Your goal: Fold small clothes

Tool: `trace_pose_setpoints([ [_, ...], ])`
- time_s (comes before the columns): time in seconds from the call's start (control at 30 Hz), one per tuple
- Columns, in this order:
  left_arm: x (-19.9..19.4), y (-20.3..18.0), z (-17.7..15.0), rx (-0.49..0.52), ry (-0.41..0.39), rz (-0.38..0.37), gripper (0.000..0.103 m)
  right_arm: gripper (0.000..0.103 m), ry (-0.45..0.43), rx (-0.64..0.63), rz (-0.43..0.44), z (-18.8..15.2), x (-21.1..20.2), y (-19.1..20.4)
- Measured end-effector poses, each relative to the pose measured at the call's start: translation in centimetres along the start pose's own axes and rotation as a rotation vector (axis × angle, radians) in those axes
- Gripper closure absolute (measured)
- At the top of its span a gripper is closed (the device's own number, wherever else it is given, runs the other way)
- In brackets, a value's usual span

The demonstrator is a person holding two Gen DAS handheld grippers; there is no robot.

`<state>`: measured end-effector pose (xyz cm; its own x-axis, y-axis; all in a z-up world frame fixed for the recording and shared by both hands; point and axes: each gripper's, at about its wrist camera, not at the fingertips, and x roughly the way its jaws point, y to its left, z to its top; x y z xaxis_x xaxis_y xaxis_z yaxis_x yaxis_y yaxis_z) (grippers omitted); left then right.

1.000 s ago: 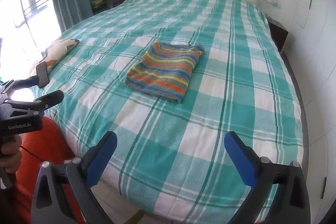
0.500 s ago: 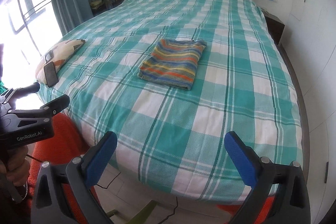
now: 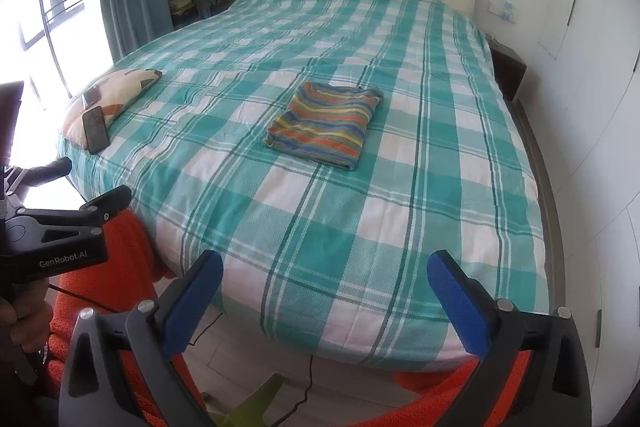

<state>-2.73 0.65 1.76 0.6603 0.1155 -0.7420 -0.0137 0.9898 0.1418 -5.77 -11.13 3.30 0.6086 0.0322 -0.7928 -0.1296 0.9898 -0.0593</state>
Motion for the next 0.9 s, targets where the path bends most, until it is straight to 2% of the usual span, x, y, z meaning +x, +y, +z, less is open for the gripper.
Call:
trace_pose_setpoints([
  [0.2, -1.1, -0.4, 0.0, 0.043, -0.077, -0.013, 0.001, 0.002, -0.015, -0.004, -0.043, -0.4, -0.9, -0.3],
  [0.4, -0.4, -0.3, 0.0, 0.042, -0.039, -0.029, 0.001, 0.002, -0.026, -0.005, -0.087, -0.6, -1.5, -0.5],
  [0.6, -0.4, -0.2, -0.1, 0.046, -0.037, 0.008, 0.001, 0.002, -0.024, -0.004, -0.117, -0.8, -1.5, -0.8],
  [0.9, 0.2, -0.4, -0.1, 0.054, -0.011, 0.011, 0.001, 0.002, -0.010, -0.003, -0.148, -0.6, -1.0, -1.1],
])
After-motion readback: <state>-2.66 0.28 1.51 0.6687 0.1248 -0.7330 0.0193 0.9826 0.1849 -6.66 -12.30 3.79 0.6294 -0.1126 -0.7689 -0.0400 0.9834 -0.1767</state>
